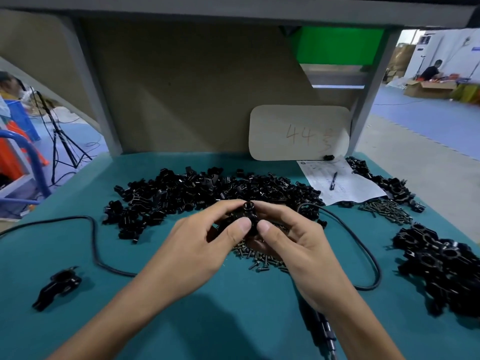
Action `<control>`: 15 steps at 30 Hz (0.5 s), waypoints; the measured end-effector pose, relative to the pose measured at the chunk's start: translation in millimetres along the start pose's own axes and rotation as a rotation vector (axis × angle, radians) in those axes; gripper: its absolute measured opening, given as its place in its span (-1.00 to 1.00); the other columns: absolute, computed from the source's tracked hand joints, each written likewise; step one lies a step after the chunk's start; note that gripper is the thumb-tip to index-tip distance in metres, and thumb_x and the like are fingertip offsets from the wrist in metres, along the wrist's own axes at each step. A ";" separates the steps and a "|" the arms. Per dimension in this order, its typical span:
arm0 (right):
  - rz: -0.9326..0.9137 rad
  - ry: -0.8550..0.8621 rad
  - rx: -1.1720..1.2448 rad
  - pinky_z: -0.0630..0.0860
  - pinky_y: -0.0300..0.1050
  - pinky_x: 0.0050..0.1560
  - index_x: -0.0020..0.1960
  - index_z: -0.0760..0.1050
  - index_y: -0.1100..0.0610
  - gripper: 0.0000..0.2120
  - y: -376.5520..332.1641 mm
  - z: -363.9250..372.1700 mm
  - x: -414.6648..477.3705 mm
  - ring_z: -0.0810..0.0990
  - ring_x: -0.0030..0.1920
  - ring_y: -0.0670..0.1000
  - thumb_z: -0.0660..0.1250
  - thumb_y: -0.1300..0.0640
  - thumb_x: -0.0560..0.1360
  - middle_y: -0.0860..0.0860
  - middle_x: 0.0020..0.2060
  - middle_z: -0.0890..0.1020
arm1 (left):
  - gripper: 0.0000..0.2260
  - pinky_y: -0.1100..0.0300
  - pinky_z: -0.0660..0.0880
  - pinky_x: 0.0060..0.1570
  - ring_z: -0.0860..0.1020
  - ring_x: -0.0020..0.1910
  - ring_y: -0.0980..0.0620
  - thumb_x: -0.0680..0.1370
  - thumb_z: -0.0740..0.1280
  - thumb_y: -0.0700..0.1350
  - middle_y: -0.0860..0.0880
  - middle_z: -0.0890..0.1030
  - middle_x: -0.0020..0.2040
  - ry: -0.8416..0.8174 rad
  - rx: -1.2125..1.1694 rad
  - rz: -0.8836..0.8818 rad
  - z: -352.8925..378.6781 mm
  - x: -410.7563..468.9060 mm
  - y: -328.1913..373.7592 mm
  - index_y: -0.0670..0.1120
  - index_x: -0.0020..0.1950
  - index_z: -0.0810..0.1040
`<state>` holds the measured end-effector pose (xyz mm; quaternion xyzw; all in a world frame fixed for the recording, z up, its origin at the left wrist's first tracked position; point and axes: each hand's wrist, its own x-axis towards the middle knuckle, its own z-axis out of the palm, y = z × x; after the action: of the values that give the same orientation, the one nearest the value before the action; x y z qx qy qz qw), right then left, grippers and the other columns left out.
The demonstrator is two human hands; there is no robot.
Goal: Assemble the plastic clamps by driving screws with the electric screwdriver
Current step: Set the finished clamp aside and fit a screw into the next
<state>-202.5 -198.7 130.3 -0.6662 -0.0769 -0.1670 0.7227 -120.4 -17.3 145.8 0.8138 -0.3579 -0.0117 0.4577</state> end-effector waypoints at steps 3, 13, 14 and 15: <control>-0.005 0.047 0.073 0.64 -0.09 0.11 0.24 0.64 -0.02 -0.73 -1.1 4.8 -0.6 0.69 0.15 0.07 0.43 0.07 0.54 0.05 0.15 0.69 | -0.63 0.19 0.58 -0.04 0.63 0.03 0.20 0.53 0.20 0.39 0.30 0.64 0.05 0.046 0.054 0.044 -1.1 -3.4 4.0 0.40 0.31 0.45; -0.047 0.055 0.161 0.63 -0.14 0.07 0.19 0.67 -0.05 -0.71 -9.9 12.2 -4.7 0.72 0.11 0.03 0.49 0.01 0.48 0.00 0.11 0.71 | -0.66 0.13 0.52 0.22 0.53 0.33 0.14 0.66 0.19 0.19 0.21 0.57 0.32 -0.115 -0.207 0.145 1.9 -2.3 15.8 0.25 0.44 0.41; -0.049 0.058 0.164 0.64 -0.14 0.07 0.19 0.67 -0.05 -0.71 -10.7 12.0 -4.9 0.72 0.10 0.04 0.50 0.01 0.47 0.02 0.10 0.71 | -0.66 0.13 0.52 0.22 0.52 0.33 0.14 0.67 0.18 0.18 0.20 0.57 0.32 -0.119 -0.198 0.145 1.9 -2.2 16.0 0.24 0.44 0.41; -0.050 0.061 0.167 0.64 -0.14 0.06 0.19 0.68 -0.04 -0.70 -11.5 11.9 -5.2 0.72 0.10 0.04 0.51 0.01 0.47 0.03 0.10 0.71 | -0.66 0.12 0.52 0.22 0.52 0.33 0.13 0.67 0.17 0.17 0.20 0.57 0.31 -0.123 -0.185 0.143 2.2 -2.2 16.1 0.24 0.45 0.40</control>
<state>-210.0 -186.8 140.6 -0.5963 -0.0853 -0.1982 0.7733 -132.0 -22.9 156.0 0.7383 -0.4399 -0.0620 0.5074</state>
